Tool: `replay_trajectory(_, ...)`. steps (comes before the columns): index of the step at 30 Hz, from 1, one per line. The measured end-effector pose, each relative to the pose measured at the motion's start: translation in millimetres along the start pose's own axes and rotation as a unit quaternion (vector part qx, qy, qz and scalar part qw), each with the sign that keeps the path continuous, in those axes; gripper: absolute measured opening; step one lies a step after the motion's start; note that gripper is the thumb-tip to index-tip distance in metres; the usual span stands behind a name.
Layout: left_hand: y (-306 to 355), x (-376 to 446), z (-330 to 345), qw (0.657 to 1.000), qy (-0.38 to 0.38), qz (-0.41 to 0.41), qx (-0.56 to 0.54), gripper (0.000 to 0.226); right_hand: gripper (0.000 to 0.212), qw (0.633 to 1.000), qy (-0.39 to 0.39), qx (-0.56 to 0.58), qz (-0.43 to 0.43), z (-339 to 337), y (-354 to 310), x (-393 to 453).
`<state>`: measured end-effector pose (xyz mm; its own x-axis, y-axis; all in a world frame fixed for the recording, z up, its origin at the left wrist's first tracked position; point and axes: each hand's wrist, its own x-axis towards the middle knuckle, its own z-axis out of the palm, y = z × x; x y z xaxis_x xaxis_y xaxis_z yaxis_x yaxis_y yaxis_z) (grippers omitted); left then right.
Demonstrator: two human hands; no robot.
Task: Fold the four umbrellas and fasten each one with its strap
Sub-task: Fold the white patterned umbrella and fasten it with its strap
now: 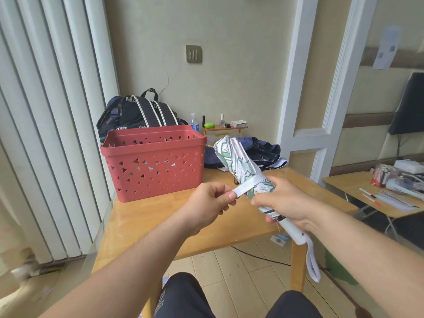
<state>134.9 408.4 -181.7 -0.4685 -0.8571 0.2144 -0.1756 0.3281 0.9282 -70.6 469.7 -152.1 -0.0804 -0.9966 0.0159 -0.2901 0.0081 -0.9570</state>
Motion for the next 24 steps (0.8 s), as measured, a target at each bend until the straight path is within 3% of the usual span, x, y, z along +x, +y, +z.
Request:
replay_trajectory(4, -4.8, 0.0, -3.9, 1.000, -0.008, -0.018, 0.011, 0.016, 0.040, 0.995, -0.047, 0.067, 0.061, 4.7, 8.9, -1.4)
replay_trajectory(7, -2.5, -0.5, -3.5, 0.999, 0.008, -0.012, -0.050, 0.006, 0.024, 0.989, -0.067, 0.108, 0.080, 6.1, 10.1, -2.3)
replay_trajectory(10, -0.5, -0.8, -3.4, 0.995, 0.007, -0.029, -0.100, 0.017, 0.024, 0.974, -0.117, 0.158, 0.112, 7.3, 11.6, -4.9)
replay_trajectory(14, 3.0, -2.8, -0.4, 0.993, -0.035, -0.025, -0.106, 0.020, 0.043, 0.923, -0.243, 0.245, 0.170, 7.9, 14.7, -5.9)
replay_trajectory(19, 9.9, -8.8, -5.4, 0.984, -0.113, -0.036, -0.129, 0.011, 0.041, 0.861, -0.361, 0.298, 0.200, 3.8, 22.7, -4.4)
replay_trajectory(21, 11.9, -10.6, -7.2, 0.988, -0.115, -0.024, -0.105, 0.004, 0.055, 0.871, -0.351, 0.279, 0.199, 5.3, 20.9, -4.5)
replay_trajectory(24, 11.6, -10.8, -7.2, 0.993, -0.065, -0.020, -0.092, 0.008, 0.070, 0.919, -0.276, 0.221, 0.174, 8.1, 16.5, -4.4)
